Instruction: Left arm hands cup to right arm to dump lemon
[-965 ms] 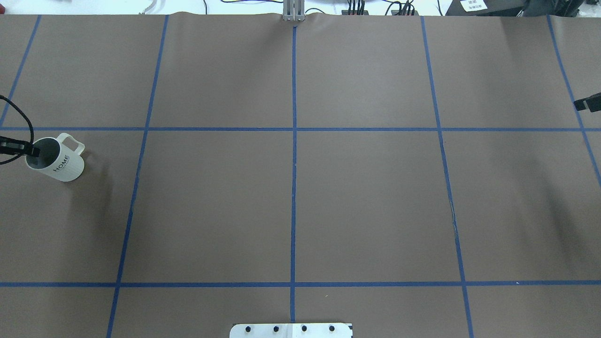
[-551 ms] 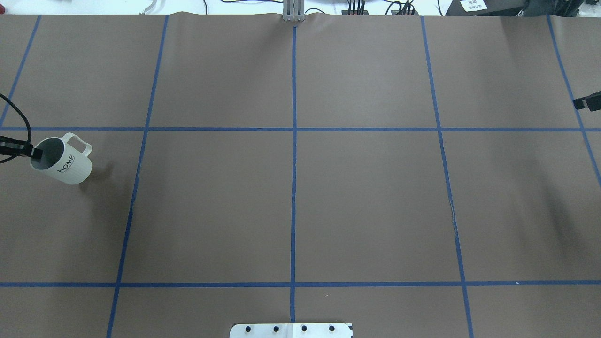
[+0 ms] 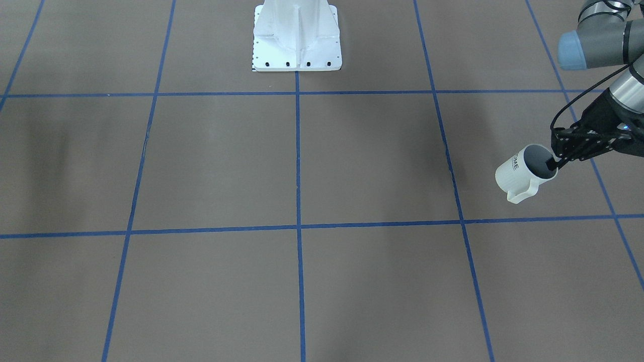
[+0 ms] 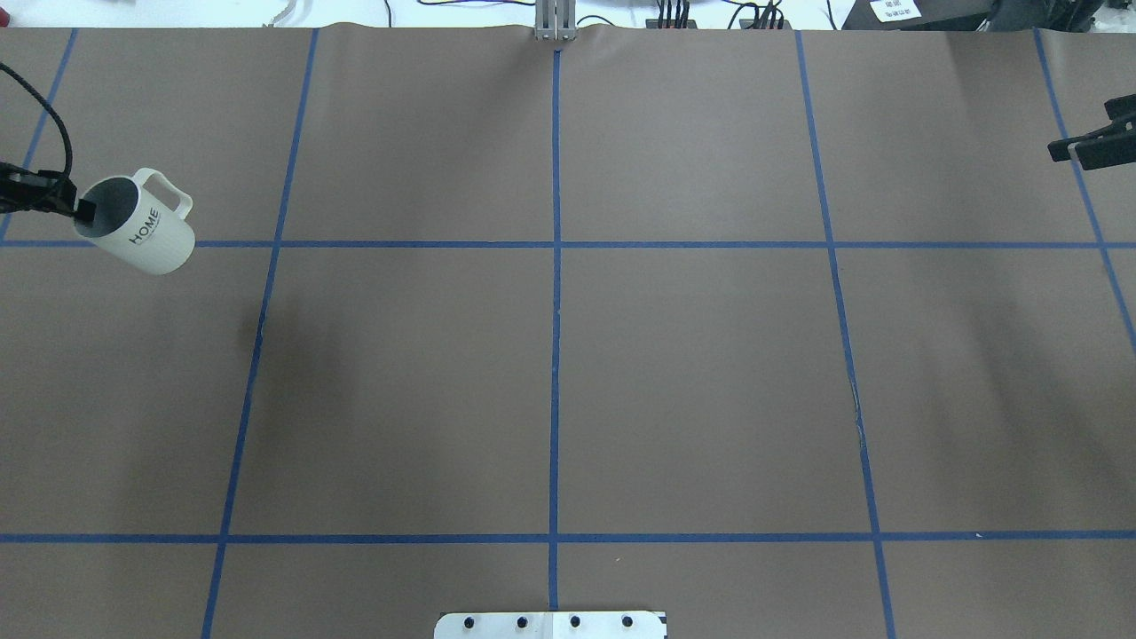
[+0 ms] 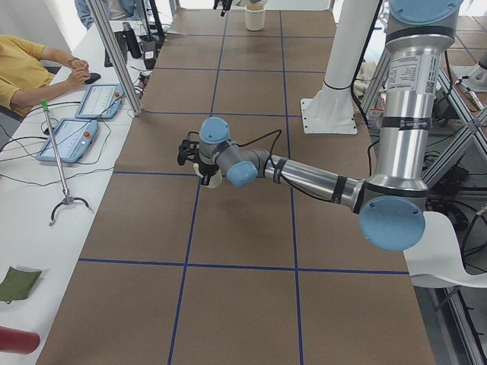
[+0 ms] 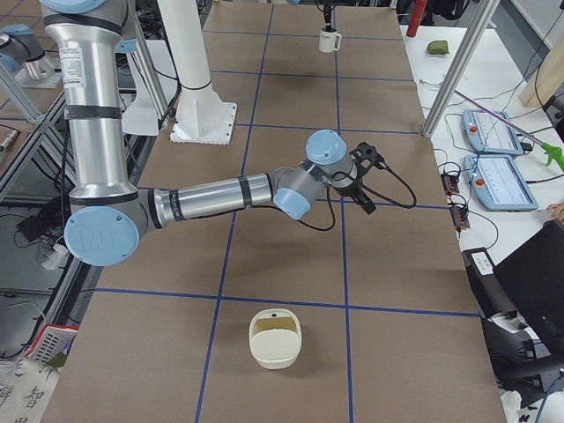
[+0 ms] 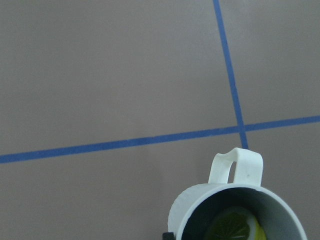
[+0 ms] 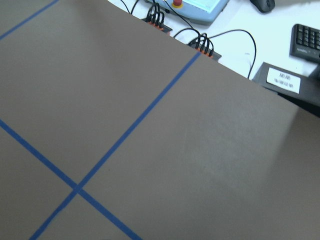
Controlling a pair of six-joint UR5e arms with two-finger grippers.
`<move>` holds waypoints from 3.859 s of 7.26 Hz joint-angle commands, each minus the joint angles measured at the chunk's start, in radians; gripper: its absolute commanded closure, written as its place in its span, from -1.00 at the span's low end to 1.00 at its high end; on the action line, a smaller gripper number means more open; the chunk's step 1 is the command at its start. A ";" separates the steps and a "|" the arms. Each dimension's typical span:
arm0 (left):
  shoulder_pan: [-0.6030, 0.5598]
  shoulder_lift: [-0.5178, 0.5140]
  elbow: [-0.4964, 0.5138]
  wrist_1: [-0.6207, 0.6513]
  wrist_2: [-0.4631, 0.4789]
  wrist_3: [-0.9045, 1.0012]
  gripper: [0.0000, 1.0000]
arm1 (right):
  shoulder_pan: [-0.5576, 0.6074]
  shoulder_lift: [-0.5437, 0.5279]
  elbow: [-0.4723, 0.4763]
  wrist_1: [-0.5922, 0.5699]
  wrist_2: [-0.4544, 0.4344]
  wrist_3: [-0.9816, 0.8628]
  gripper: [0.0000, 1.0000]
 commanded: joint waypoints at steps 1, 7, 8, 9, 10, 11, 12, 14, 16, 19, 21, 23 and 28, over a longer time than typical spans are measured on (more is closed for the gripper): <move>-0.019 -0.136 -0.001 0.103 0.003 -0.185 1.00 | -0.030 0.106 -0.029 0.017 -0.004 0.010 -0.86; 0.064 -0.385 0.001 0.106 0.009 -0.717 1.00 | -0.503 0.397 -0.028 0.054 -0.670 0.262 -0.97; 0.093 -0.428 0.008 0.107 0.017 -0.808 1.00 | -0.572 0.428 -0.029 0.054 -0.821 0.282 -0.96; 0.127 -0.458 0.015 0.107 0.046 -0.895 1.00 | -0.656 0.435 -0.029 0.051 -0.985 0.278 -0.95; 0.165 -0.474 0.016 0.109 0.084 -0.927 1.00 | -0.710 0.441 -0.029 0.057 -1.090 0.274 -0.93; 0.211 -0.497 0.019 0.109 0.113 -0.965 1.00 | -0.746 0.465 -0.029 0.075 -1.103 0.263 -0.93; 0.245 -0.523 0.019 0.112 0.133 -1.008 1.00 | -0.778 0.483 -0.029 0.097 -1.105 0.216 -0.92; 0.288 -0.557 0.033 0.136 0.185 -1.031 1.00 | -0.798 0.501 -0.025 0.105 -1.103 0.053 -0.88; 0.296 -0.568 0.041 0.136 0.185 -1.045 1.00 | -0.829 0.499 -0.028 0.148 -1.103 -0.039 -0.87; 0.342 -0.606 0.039 0.136 0.190 -1.095 1.00 | -0.907 0.497 -0.029 0.190 -1.213 -0.039 -0.88; 0.379 -0.607 0.030 0.136 0.222 -1.100 1.00 | -0.918 0.487 -0.029 0.224 -1.223 -0.039 -0.88; 0.382 -0.603 0.027 0.136 0.224 -1.100 1.00 | -0.918 0.484 -0.031 0.224 -1.225 -0.039 -0.88; 0.400 -0.609 0.019 0.136 0.224 -1.114 1.00 | -0.918 0.484 -0.040 0.223 -1.255 -0.039 -0.88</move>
